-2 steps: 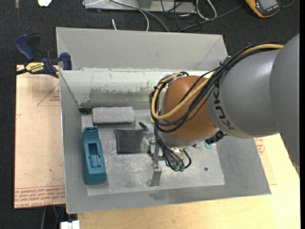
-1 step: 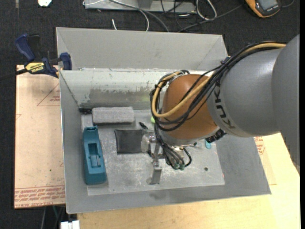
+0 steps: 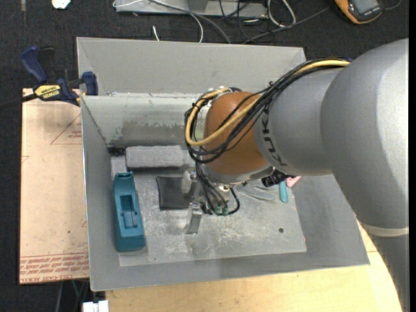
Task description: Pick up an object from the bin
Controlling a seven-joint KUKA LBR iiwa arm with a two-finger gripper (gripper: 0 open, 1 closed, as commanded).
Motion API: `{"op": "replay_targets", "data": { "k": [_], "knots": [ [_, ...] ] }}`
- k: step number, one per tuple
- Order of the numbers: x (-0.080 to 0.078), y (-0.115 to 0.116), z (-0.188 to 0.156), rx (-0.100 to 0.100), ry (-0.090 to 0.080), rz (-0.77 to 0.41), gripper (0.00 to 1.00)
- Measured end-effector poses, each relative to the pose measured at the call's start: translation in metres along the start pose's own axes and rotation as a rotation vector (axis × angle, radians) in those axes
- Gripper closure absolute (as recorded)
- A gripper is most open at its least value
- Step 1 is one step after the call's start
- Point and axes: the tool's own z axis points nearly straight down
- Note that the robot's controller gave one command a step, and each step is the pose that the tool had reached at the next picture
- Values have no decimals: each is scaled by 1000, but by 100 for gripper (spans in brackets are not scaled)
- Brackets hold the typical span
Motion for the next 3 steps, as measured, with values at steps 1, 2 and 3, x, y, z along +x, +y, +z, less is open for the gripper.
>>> {"op": "replay_targets", "data": {
  "k": [1,2,3],
  "knots": [
    [-64,-28,10,-1,-2,89,100],
    [-64,-28,10,-1,-2,89,100],
    [-56,-31,3,0,-2,-64,100]
  ]
}}
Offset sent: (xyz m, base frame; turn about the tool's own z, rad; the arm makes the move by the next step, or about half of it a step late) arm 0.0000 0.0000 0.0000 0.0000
